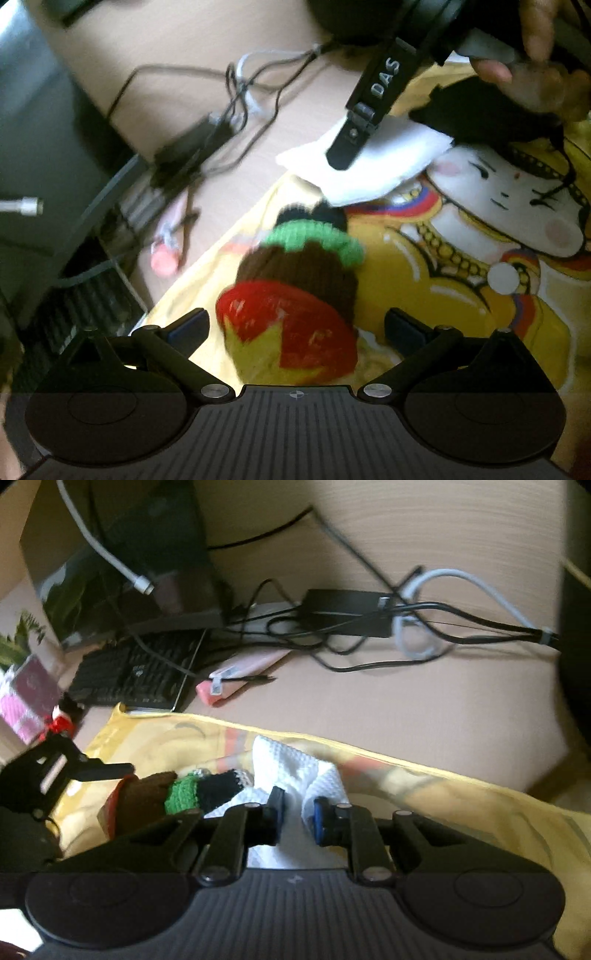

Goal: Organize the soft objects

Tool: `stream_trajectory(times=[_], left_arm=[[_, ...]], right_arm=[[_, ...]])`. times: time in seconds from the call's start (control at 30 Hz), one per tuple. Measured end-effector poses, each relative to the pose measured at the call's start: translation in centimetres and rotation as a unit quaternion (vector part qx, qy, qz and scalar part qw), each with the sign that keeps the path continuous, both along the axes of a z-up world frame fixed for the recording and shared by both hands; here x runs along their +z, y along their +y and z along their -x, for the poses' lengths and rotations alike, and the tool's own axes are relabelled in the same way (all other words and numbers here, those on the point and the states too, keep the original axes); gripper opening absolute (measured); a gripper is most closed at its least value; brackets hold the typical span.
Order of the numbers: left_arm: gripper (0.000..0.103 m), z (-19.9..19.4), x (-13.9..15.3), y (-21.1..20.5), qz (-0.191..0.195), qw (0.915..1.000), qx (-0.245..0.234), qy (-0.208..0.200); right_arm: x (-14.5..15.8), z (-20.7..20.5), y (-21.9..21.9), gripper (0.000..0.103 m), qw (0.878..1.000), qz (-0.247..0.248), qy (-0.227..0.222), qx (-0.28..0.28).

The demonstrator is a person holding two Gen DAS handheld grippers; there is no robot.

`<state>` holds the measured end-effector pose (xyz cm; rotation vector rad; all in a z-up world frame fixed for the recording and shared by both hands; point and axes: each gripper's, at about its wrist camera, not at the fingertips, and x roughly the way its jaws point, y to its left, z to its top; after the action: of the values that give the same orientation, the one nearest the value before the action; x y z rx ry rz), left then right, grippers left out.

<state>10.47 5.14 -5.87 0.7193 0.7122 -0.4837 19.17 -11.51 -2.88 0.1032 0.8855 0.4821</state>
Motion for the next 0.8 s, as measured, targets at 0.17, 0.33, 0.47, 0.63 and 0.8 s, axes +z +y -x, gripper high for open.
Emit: stream_trajectory(times=[0.17,0.33,0.47,0.63,0.8], left_arm=[[0.075,-2.1,0.9,0.2,0.031,0.9986,0.030,0.030],[0.074,-4.6,3.1,2.6,0.193,0.9623,0.139,0.132],[0.074,-4.8,3.4,5.1,0.386,0.8638,0.223,0.236],[0.075,-3.2,1.7,6.0,0.424,0.8106,0.307,0.262],[0.079,-1.8,0.8,8.5,0.452,0.7711,0.365,0.260]], right_arm=[[1.4,1.8,-2.0,0.018,0.999,-0.015,-0.010,-0.029],[2.4,3.2,-2.1,0.018,0.999,-0.038,-0.019,-0.023],[3.2,4.3,-2.1,0.018,0.998,-0.058,-0.026,-0.015],[4.2,5.7,-2.1,0.018,0.996,-0.083,-0.034,-0.005],[3.7,7.0,1.3,0.018,0.995,-0.064,-0.031,0.068]])
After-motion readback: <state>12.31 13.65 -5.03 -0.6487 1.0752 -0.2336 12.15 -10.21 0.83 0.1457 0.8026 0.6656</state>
